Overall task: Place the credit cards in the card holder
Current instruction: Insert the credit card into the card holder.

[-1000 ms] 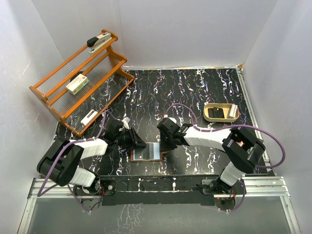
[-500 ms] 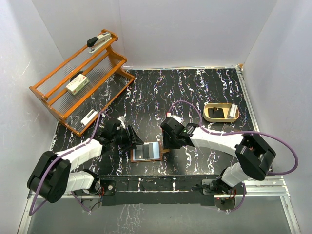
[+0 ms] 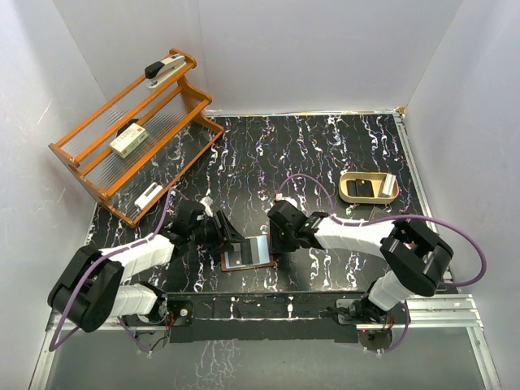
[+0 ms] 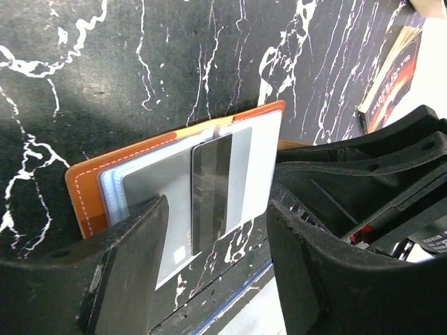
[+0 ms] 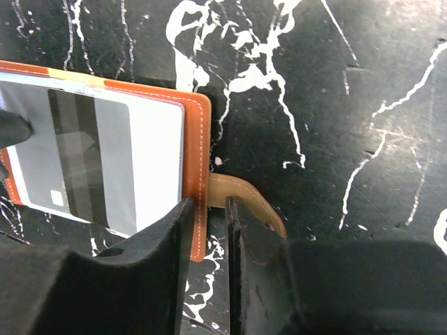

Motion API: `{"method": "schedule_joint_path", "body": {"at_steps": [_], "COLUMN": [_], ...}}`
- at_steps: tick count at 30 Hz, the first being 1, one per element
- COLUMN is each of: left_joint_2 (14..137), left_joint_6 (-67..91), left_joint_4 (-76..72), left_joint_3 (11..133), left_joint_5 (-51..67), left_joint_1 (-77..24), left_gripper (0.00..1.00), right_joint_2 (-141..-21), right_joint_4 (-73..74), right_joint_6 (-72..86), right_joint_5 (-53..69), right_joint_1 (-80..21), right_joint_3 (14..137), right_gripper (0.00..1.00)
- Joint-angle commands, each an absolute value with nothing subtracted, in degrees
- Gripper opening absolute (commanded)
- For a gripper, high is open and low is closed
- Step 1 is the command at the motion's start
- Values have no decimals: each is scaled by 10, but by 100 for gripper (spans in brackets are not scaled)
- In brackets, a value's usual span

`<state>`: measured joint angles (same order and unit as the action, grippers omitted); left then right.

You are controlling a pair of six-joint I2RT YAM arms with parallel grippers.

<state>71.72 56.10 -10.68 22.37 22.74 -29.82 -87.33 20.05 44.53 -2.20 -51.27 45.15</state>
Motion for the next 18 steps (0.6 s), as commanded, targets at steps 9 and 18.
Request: {"method": "schedule_joint_path", "body": {"at_steps": [9,18], "left_joint_2": [735,764], "left_joint_6": [570,579], "left_joint_4": [-95,-99], "left_joint_3": [232,237], "left_joint_5": [208,200], "left_joint_1": [-324,-349], "left_gripper": [57,57], "right_joint_2": [-865,-870], "right_joint_4": [103,66], "right_joint_6": [462,483], "right_joint_5": [11,28], "right_joint_1": [-518,-528], "right_joint_3": [393,376], "right_gripper": [14,11]}}
